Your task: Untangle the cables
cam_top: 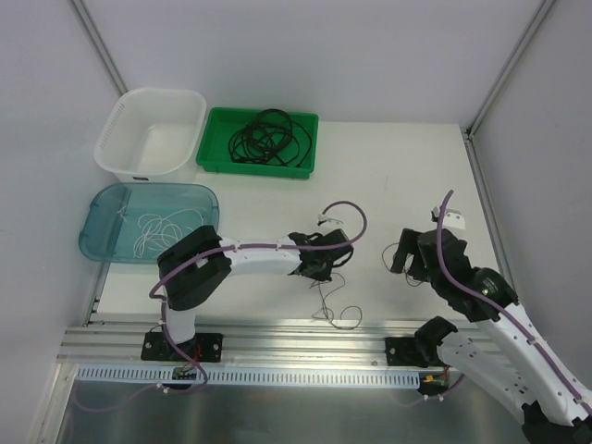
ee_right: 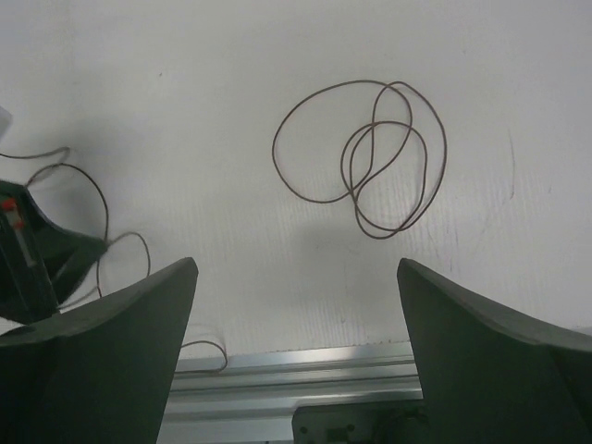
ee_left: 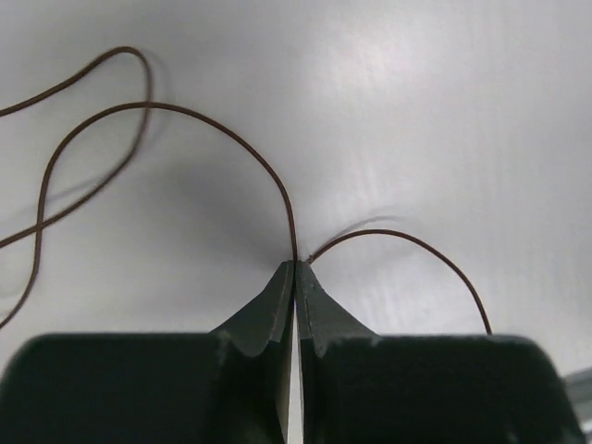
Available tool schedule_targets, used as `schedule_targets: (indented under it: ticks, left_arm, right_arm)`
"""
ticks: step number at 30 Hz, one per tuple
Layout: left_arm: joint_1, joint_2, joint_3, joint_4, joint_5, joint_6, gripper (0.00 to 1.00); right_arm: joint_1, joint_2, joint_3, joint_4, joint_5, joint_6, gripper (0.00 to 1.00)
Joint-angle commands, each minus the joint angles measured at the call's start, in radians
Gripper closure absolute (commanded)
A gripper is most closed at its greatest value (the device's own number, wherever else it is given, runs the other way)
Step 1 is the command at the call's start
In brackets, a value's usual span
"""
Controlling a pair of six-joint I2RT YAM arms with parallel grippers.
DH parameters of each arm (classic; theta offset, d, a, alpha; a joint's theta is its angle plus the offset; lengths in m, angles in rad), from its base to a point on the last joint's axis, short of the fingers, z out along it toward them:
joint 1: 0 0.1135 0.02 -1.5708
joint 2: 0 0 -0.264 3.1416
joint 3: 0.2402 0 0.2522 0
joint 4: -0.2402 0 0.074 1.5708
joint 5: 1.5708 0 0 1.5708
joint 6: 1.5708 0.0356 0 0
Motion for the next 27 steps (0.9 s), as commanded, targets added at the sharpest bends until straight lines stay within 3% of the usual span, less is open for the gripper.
schedule_targets:
  ticks: [1, 8, 13, 22, 27]
  left_arm:
    - [0.089, -0.063, -0.041, -0.076, -0.085, 0.060, 1.00]
    - [0.242, -0.084, -0.018, -0.092, -0.136, 0.207, 1.00]
    - [0.278, -0.083, 0.023, -0.092, -0.107, 0.255, 1.00]
    - [0.283, -0.187, -0.021, -0.093, -0.073, 0.169, 1.00]
    - [0.321, -0.302, -0.066, -0.098, -0.070, 0.141, 0.88]
  right_arm:
    - [0.003, 0.037, -0.007, 0.067, -0.089, -0.015, 0.06]
    - [0.004, 0.143, -0.035, 0.198, -0.341, -0.081, 0.08]
    - [0.030, 0.257, -0.078, 0.304, -0.562, -0.118, 0.11]
    - [0.210, 0.511, -0.047, 0.496, -0.455, -0.064, 0.14]
    - [0.274, 0.640, -0.015, 0.562, -0.392, 0.077, 0.23]
